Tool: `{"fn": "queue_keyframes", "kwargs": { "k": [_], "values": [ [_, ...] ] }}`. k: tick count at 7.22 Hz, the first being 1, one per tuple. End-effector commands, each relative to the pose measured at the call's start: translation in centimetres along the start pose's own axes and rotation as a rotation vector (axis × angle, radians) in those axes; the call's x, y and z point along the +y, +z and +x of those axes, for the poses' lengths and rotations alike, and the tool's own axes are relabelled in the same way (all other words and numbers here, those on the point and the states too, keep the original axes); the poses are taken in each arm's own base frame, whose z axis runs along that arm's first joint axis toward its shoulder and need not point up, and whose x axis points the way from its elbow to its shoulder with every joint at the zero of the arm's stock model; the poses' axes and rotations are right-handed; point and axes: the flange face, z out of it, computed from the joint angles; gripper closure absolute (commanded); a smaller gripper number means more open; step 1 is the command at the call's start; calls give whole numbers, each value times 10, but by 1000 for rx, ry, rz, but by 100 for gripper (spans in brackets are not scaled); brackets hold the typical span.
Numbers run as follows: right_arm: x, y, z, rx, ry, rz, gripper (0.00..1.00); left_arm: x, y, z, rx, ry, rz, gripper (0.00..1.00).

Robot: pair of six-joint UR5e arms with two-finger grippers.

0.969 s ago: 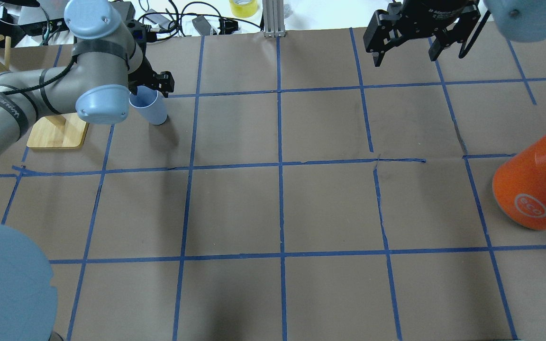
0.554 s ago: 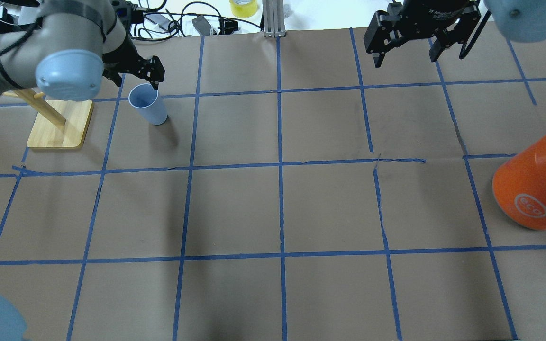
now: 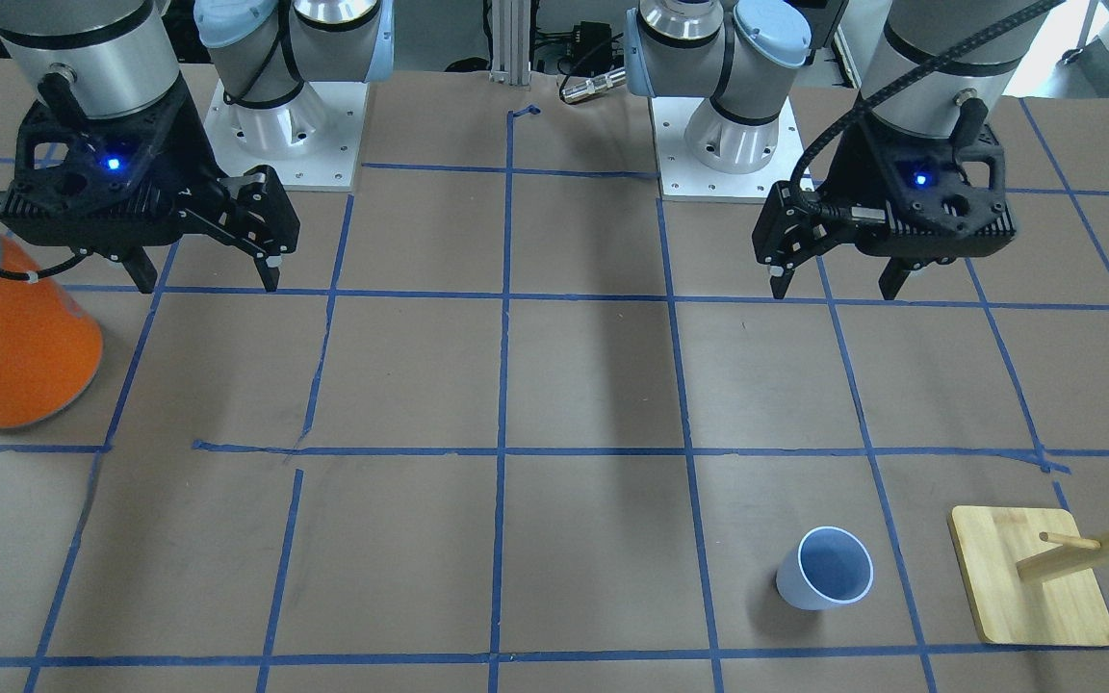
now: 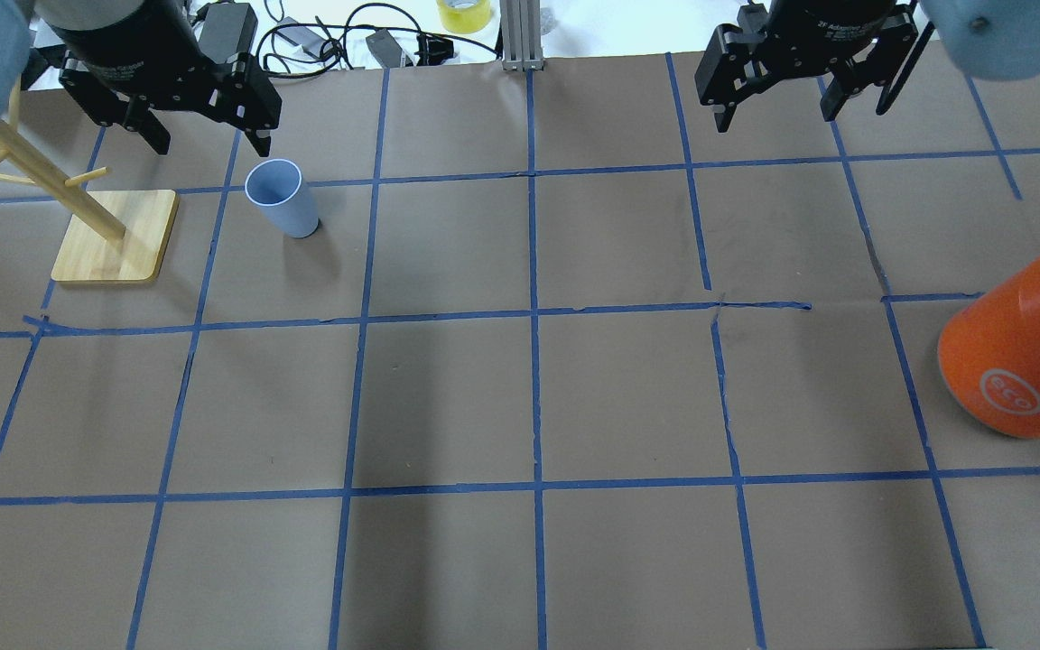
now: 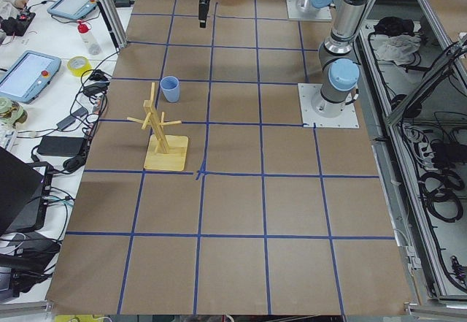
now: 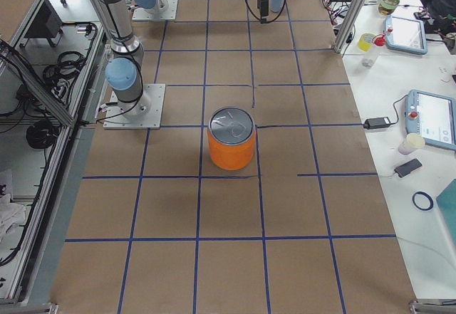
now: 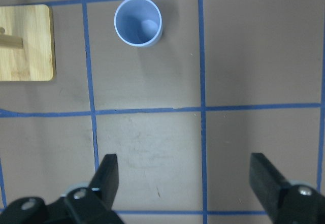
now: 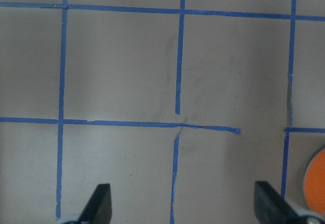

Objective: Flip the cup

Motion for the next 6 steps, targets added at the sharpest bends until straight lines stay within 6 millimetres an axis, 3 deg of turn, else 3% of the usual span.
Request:
{"fn": "queue_keyframes", "kwargs": {
  "k": [1,6],
  "values": [
    [0,0,0,2,5,-1,0,-9,4,-5,11,-14,28,0],
    [0,0,0,2,2,0,0,2,9,2,28,-2,29,0]
  ]
}}
